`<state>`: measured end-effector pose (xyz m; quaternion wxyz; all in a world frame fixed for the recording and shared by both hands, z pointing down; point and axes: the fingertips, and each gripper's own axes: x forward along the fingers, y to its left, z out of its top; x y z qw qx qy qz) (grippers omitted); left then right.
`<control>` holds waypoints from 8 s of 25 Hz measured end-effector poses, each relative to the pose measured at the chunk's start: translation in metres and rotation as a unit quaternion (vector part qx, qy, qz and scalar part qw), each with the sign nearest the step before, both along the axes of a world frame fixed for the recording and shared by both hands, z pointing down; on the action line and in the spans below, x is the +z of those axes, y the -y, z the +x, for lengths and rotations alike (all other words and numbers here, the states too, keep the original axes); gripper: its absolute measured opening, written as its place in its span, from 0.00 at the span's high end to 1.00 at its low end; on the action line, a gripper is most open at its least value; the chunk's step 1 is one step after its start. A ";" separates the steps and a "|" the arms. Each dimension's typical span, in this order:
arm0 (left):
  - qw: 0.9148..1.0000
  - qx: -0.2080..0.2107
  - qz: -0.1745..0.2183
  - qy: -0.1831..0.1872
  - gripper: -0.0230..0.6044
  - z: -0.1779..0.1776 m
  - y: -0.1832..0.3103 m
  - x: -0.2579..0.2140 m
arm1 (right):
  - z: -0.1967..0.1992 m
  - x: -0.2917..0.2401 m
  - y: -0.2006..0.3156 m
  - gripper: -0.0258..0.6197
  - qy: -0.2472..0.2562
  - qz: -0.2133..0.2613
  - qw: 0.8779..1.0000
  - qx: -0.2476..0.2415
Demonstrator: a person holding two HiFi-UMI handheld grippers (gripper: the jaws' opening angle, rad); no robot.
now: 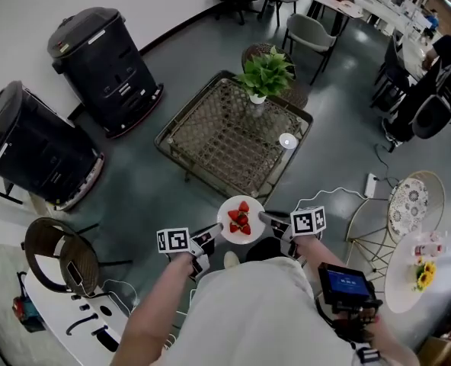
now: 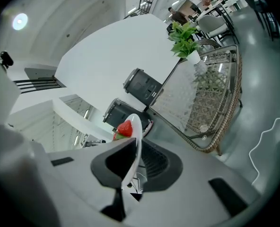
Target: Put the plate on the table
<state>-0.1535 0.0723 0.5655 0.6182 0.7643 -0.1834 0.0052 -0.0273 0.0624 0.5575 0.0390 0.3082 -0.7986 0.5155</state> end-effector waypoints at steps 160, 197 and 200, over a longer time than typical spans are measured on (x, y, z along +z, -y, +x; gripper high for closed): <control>0.937 -0.066 0.017 0.344 0.81 0.053 0.291 0.154 | 0.120 0.170 0.335 0.95 -0.283 -0.018 0.957 -0.055; 0.941 -0.058 0.255 0.213 0.96 0.088 0.192 -0.026 | 0.108 -0.021 0.192 0.95 -0.092 0.180 0.979 -0.015; 0.943 -0.049 0.259 0.204 0.96 0.081 0.174 -0.031 | 0.102 -0.026 0.168 0.95 -0.097 0.180 0.979 -0.001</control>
